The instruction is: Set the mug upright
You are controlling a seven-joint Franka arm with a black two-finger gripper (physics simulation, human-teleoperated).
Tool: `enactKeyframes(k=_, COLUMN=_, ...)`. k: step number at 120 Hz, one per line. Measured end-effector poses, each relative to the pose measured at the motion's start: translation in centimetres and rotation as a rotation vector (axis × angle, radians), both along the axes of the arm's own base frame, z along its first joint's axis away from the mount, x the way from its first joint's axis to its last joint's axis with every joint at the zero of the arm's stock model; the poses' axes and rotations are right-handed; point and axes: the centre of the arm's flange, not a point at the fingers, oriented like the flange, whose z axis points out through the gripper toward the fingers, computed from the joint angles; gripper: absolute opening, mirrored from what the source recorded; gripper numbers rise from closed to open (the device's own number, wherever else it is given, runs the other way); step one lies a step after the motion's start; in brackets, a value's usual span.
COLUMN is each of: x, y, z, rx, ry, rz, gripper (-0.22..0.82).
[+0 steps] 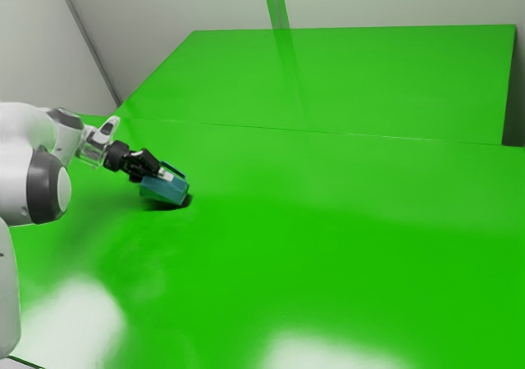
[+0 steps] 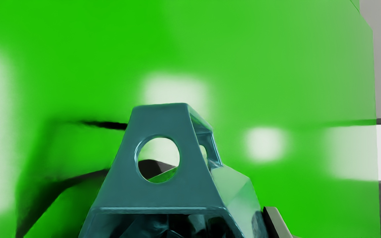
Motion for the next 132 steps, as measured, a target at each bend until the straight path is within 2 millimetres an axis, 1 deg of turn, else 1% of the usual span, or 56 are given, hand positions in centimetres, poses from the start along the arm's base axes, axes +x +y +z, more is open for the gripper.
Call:
enactKeyframes(k=4, x=0.3, y=-0.5, z=0.4, rx=-0.003, ry=-0.008, rz=-0.008, gripper=-0.13)
enactKeyframes(k=12, x=0.8, y=-1.8, z=1.7, rx=-0.006, ry=-0.028, rz=-0.027, gripper=-0.13)
enactKeyframes(k=32, x=2.1, y=-5.8, z=6.1, rx=0.027, ry=-0.080, rz=-0.105, gripper=-0.15)
enactKeyframes(k=40, x=2.5, y=-8.5, z=9.3, rx=0.087, ry=-0.105, rz=-0.172, gripper=-0.16)
enactKeyframes(k=45, x=2.6, y=-10.6, z=11.0, rx=0.135, ry=-0.110, rz=-0.230, gripper=-0.16)
enactKeyframes(k=51, x=2.5, y=-13.2, z=12.2, rx=0.204, ry=-0.105, rz=-0.301, gripper=-0.16)
enactKeyframes(k=58, x=2.2, y=-15.6, z=13.0, rx=0.309, ry=-0.089, rz=-0.377, gripper=-0.16)
enactKeyframes(k=63, x=1.9, y=-16.8, z=13.2, rx=0.389, ry=-0.076, rz=-0.418, gripper=-0.17)
enactKeyframes(k=69, x=1.4, y=-17.6, z=13.0, rx=0.482, ry=-0.057, rz=-0.451, gripper=-0.17)
enactKeyframes(k=86, x=-0.1, y=-18.8, z=11.2, rx=0.686, ry=-0.031, rz=-0.496, gripper=-0.17)
enactKeyframes(k=95, x=-1.1, y=-19.7, z=10.8, rx=0.773, ry=-0.036, rz=-0.515, gripper=-0.17)
enactKeyframes(k=106, x=-2.5, y=-20.7, z=10.0, rx=0.847, ry=-0.050, rz=-0.523, gripper=-0.17)
enactKeyframes(k=122, x=-3.8, y=-22.6, z=9.4, rx=0.934, ry=-0.089, rz=-0.532, gripper=-0.17)
enactKeyframes(k=132, x=-4.6, y=-23.2, z=9.1, rx=0.966, ry=-0.112, rz=-0.518, gripper=-0.17)
